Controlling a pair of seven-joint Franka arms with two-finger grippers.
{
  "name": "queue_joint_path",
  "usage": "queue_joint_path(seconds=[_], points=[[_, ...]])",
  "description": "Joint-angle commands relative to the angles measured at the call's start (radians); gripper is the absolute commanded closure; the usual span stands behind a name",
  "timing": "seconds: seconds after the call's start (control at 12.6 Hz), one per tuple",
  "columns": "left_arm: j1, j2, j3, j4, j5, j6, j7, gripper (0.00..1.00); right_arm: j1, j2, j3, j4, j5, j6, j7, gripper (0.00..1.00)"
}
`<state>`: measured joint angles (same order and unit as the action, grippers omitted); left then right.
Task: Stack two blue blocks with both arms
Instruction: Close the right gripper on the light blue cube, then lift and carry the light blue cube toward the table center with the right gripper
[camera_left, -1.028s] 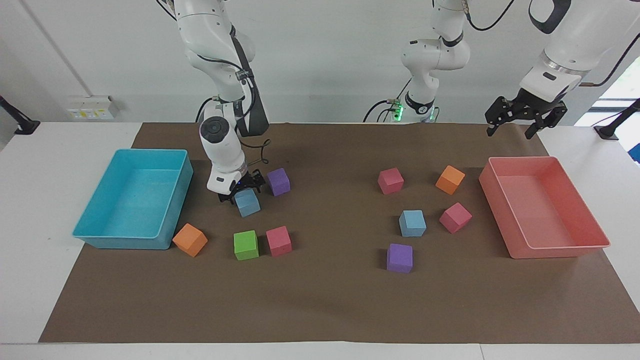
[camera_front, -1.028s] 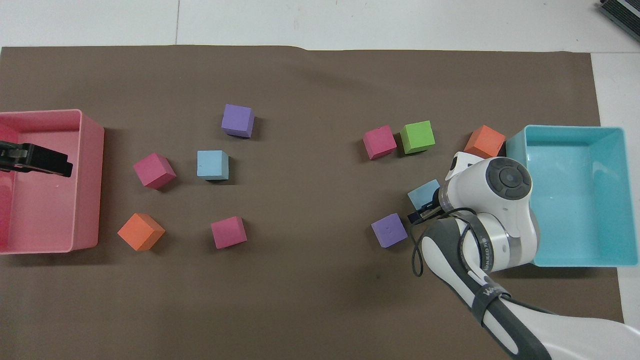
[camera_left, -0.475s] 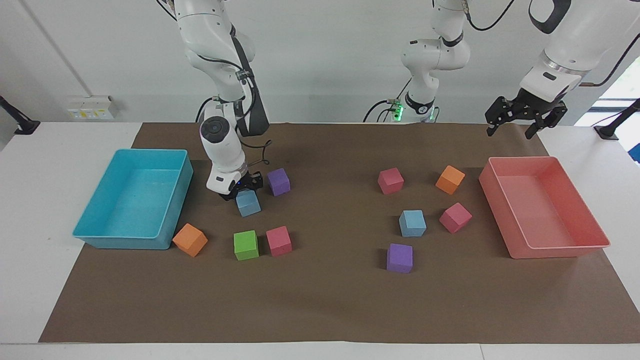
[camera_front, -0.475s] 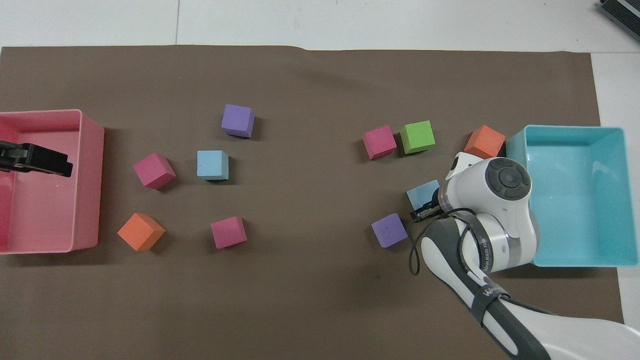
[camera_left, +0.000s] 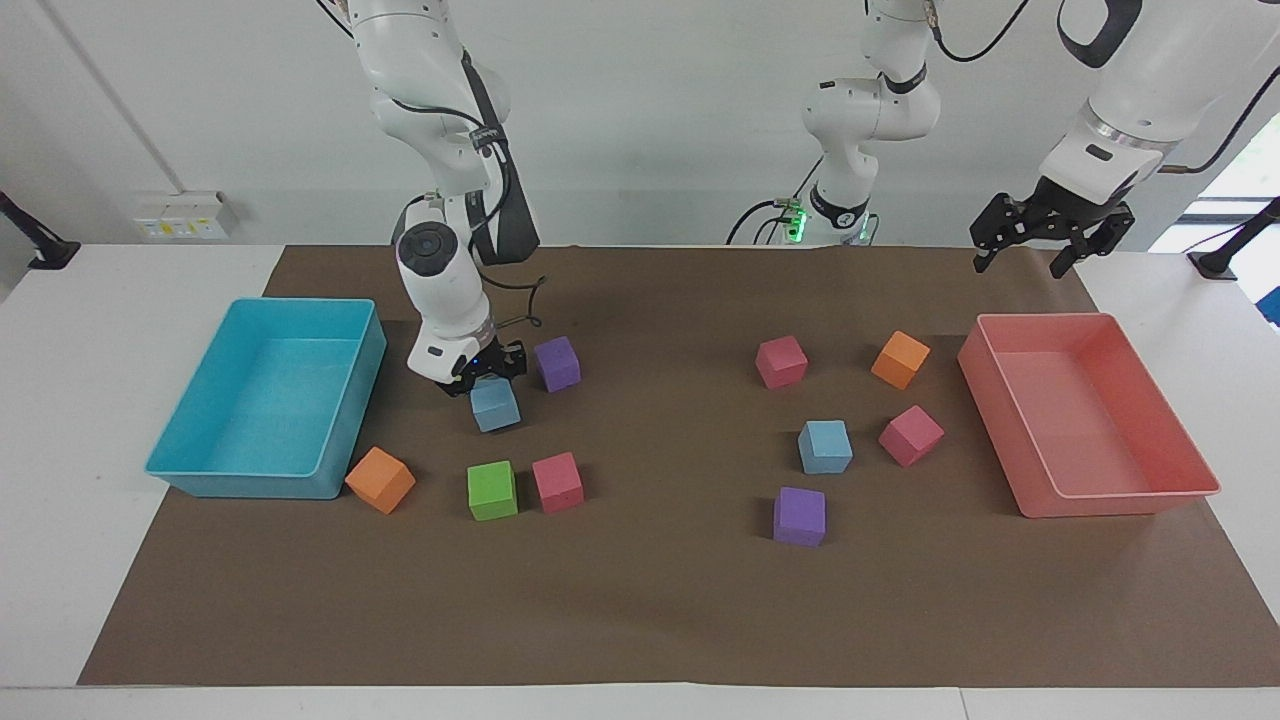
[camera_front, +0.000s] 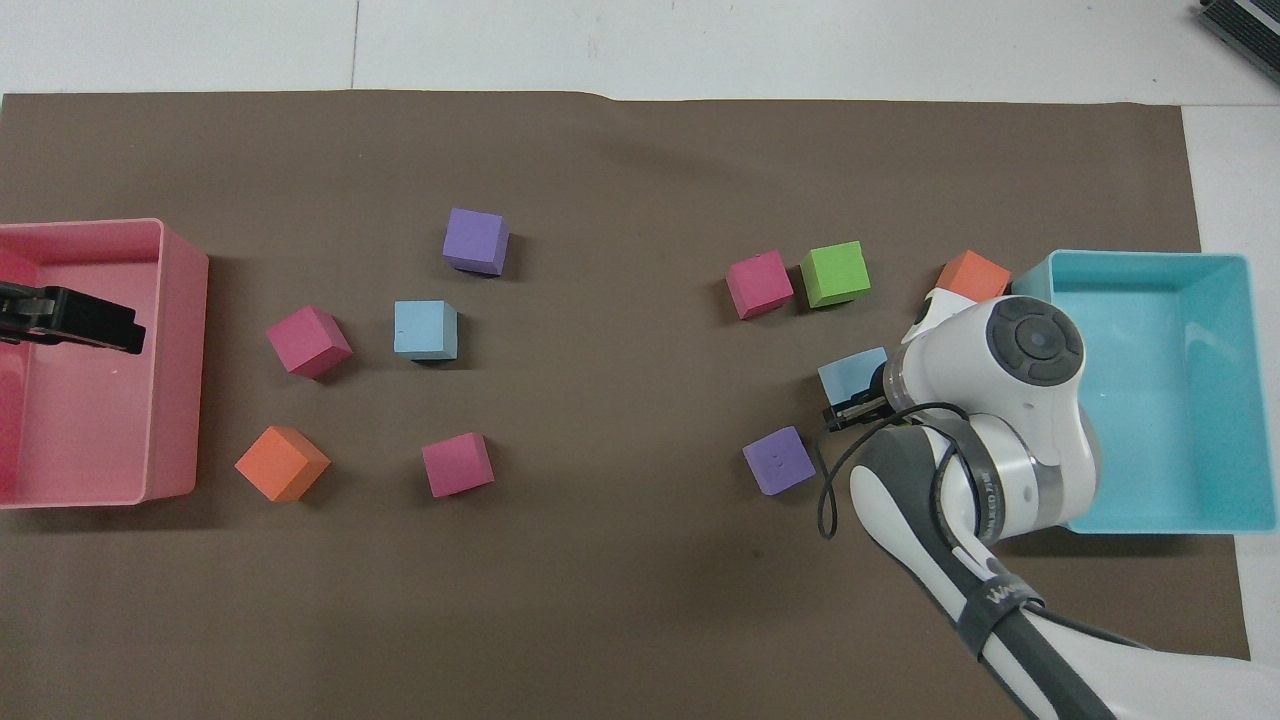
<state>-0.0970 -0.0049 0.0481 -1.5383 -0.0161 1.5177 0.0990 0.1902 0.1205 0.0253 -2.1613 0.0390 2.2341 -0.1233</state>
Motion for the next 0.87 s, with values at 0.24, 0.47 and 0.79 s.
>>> queue_joint_path(seconds=[0.24, 0.47, 0.79], points=[[0.014, -0.015, -0.008, -0.008, 0.004, -0.011, 0.005, 0.0, -0.017, -0.07, -0.001, 0.144, 0.024, -0.266, 0.06, 1.0], [0.014, -0.015, -0.008, -0.008, 0.004, -0.013, 0.005, 0.0, -0.012, -0.062, 0.001, 0.176, 0.021, -0.284, 0.076, 1.0], [0.014, -0.015, -0.007, -0.008, 0.004, -0.013, 0.005, 0.0, 0.061, 0.004, 0.005, 0.328, 0.006, -0.319, 0.152, 1.0]])
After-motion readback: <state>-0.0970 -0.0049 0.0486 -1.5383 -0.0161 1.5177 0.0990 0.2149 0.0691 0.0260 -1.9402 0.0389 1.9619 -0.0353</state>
